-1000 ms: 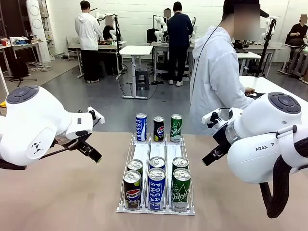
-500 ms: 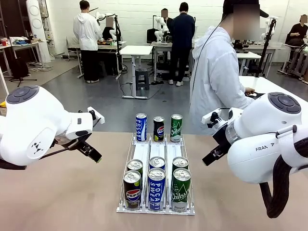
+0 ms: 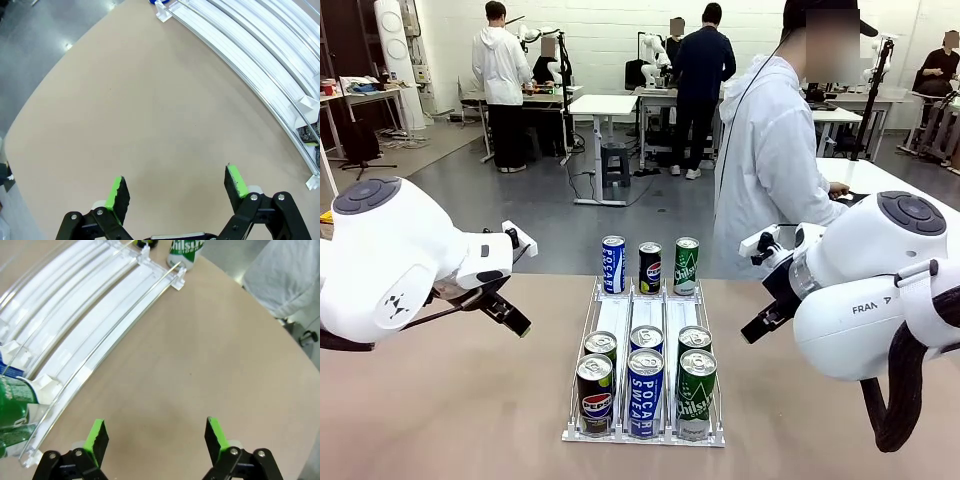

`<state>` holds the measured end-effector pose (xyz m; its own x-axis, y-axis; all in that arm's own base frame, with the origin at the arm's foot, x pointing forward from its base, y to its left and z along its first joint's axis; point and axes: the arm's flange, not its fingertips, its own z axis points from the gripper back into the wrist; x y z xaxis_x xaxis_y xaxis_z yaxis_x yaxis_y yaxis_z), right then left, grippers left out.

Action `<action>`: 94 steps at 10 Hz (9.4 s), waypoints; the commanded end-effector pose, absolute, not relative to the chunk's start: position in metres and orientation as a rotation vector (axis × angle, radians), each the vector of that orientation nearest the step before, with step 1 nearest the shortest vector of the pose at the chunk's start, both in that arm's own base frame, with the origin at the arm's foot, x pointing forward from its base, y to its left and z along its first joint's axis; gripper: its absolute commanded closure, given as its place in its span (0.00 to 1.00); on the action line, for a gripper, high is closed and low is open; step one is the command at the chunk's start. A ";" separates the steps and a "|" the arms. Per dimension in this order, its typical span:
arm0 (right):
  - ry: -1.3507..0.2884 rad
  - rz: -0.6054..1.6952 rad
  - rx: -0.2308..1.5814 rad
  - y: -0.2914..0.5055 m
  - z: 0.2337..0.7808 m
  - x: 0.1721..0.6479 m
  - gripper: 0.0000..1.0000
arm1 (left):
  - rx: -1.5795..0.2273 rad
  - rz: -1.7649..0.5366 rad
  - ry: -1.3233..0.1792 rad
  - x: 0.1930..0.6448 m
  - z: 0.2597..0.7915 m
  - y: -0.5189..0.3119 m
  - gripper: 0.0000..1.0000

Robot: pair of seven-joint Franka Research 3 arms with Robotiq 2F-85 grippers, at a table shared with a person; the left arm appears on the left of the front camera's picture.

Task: Retrieve and hand over the desired beverage to the person.
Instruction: Pick up a can of the same type that the person held from the Automatic Can Dispenser.

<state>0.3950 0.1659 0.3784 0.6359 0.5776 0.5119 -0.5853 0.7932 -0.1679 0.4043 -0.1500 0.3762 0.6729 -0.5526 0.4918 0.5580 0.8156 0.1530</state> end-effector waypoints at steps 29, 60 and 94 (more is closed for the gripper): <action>-0.643 0.439 0.609 -0.141 0.654 0.310 0.00 | -0.735 -0.559 -0.642 0.332 0.633 0.099 0.00; -0.627 0.437 0.576 -0.140 0.663 0.314 0.00 | -0.724 -0.547 -0.624 0.334 0.638 0.100 0.00; -0.627 0.437 0.576 -0.140 0.663 0.314 0.00 | -0.724 -0.547 -0.624 0.334 0.638 0.100 0.00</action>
